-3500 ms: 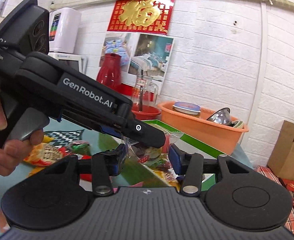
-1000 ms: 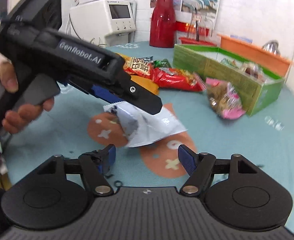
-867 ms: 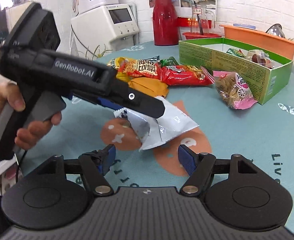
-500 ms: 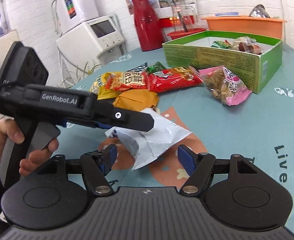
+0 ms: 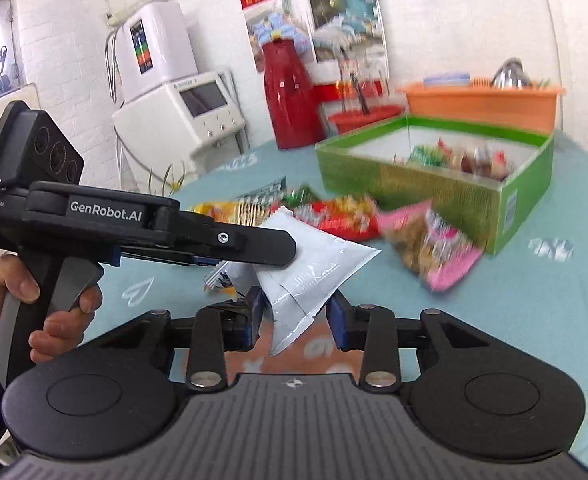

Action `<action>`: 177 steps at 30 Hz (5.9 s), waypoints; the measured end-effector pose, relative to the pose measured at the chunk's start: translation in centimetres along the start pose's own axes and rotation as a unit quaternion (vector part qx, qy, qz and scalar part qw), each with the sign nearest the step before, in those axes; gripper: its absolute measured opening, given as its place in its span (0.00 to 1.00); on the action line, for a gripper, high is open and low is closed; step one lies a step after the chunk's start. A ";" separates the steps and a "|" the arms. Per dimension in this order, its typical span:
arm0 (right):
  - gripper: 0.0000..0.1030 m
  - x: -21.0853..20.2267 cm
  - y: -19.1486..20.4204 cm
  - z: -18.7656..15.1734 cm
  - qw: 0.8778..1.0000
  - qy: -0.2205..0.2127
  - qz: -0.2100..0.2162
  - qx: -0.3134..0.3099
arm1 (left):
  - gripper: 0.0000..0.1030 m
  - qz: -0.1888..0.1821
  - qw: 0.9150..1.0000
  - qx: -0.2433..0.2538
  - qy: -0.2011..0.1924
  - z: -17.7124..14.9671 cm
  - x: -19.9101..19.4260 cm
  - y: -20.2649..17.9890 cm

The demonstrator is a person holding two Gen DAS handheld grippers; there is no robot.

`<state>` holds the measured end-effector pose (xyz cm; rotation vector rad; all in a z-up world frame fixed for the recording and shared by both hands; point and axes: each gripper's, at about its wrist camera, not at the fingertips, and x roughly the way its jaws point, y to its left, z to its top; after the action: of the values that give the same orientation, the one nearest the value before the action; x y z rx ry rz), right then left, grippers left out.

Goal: Organize snacks
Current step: 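Carry the white bag into the green box and release it, then grasp the orange snack bag with the left gripper, then carry the orange bag into the green box and release it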

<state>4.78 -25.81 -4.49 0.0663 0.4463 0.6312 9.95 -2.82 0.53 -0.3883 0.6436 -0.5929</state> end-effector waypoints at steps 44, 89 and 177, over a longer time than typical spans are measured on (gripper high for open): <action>1.00 11.9 -6.9 7.7 0.980 -0.082 -0.131 -0.122 | 1.00 0.055 0.995 0.034 -0.075 12.2 10.3 5.0; 0.46 11.1 3.3 -0.2 0.989 0.087 -0.001 -0.119 | 0.46 0.110 0.992 -0.054 0.015 -1.6 -0.7 8.5; 1.00 9.7 -9.5 5.7 0.968 -0.106 -0.186 -0.131 | 1.00 0.061 0.996 0.035 -0.048 10.3 13.2 4.2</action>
<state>19.45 -27.39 -4.86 -0.1969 0.1570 0.3046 26.85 -6.21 0.22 -0.3078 0.5493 -0.4768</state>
